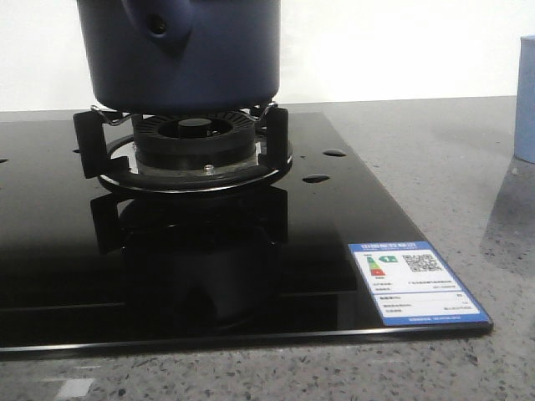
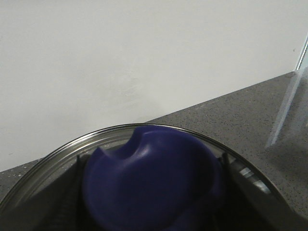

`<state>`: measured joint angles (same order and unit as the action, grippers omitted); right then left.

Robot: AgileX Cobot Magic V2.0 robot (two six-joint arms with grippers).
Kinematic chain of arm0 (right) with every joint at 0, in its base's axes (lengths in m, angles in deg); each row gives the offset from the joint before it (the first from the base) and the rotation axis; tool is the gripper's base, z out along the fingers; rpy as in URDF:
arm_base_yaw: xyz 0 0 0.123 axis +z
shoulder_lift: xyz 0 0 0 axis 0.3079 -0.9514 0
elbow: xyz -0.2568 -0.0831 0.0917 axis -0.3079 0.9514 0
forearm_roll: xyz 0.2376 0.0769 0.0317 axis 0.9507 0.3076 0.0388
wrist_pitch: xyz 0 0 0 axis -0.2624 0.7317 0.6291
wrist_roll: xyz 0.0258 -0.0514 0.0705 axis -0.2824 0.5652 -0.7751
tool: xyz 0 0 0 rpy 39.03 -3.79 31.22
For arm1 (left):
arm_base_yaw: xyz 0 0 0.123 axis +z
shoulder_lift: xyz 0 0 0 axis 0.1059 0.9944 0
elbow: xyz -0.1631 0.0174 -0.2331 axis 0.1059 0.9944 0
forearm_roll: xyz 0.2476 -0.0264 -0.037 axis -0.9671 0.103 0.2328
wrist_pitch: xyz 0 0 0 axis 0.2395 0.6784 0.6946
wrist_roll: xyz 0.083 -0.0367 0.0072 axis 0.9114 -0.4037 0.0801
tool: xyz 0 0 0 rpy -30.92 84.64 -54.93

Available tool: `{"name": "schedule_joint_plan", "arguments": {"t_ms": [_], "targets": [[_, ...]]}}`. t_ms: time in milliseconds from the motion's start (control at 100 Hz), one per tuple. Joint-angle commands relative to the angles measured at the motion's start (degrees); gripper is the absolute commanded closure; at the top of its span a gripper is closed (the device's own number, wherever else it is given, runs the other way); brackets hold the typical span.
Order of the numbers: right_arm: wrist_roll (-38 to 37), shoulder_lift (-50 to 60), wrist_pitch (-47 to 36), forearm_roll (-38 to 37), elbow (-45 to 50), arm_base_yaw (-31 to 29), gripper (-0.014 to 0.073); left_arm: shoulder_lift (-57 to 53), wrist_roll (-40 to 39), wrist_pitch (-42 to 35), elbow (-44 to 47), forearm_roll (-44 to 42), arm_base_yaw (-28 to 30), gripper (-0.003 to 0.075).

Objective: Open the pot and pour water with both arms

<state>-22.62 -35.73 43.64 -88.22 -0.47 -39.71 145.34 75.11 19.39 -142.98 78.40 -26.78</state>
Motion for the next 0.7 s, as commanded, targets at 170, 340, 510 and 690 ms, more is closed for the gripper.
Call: {"name": "schedule_joint_plan", "arguments": {"t_ms": [170,340,510,690], "targets": [[-0.2,0.5,-2.6,1.2,-1.4,0.0,-0.0049,-2.9,-0.2,-4.3,-2.2,0.6,-1.0,0.0352],[-0.2,0.5,-2.6,1.2,-1.4,0.0,-0.0049,-3.2,-0.2,-3.3,-2.2,0.6,-1.0,0.0352],[-0.2,0.5,-2.5,1.2,-1.4,0.4,-0.0049,-3.2,-0.2,-2.8,-2.2,0.6,-1.0,0.0352],[-0.2,0.5,-2.4,1.2,-1.4,0.5,-0.0049,-3.2,-0.2,-1.6,-2.2,0.6,-1.0,0.0352]]}}
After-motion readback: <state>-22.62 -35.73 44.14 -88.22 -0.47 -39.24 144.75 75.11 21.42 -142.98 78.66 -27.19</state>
